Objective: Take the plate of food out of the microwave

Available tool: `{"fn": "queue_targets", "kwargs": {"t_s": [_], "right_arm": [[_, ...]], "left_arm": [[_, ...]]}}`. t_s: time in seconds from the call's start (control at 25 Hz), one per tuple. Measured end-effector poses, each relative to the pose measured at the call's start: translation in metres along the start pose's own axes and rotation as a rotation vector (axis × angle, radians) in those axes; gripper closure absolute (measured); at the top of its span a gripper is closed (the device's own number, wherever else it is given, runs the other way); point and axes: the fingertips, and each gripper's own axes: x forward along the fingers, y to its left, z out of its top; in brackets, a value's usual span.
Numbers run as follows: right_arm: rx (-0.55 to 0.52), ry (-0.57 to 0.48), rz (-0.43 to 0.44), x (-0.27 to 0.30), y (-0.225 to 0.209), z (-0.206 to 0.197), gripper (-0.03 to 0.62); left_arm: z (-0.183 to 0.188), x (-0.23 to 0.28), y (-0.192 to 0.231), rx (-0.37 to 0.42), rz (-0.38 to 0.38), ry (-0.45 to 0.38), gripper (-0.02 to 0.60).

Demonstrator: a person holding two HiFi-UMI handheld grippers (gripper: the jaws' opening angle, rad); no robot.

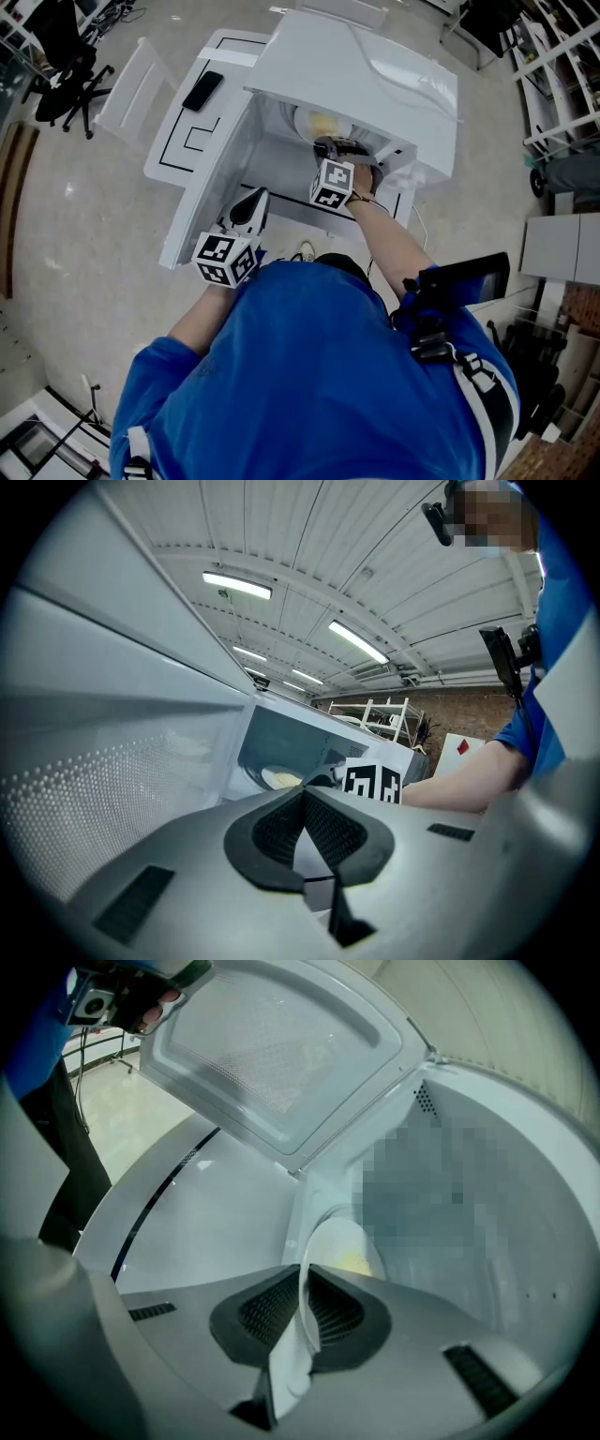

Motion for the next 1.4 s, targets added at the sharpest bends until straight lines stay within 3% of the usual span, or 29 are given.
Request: {"fn": "queue_targets", "kwargs": {"t_s": [0.4, 0.84, 1.0, 1.4], "right_arm": [[0.011, -0.005, -0.031, -0.017, 0.007, -0.004, 0.576], [0.051, -0.035, -0.008, -0.021, 0.013, -0.008, 0.557], [0.081, -0.051, 0.002, -0.023, 0.016, -0.009, 0.523], [0.218, -0.106, -0.007, -0.036, 0.023, -0.011, 0.514]], "left_arm": [[-0.009, -0.001, -0.001, -0.004, -0.007, 0.023, 0.572], [-0.015, 0.0, -0.007, 0.0, -0.01, 0.035, 0.572], [-0.016, 0.002, -0.01, 0.001, -0.017, 0.041, 0.572], [-0.023, 0.006, -0.009, -0.003, -0.023, 0.062, 0.572]]}}
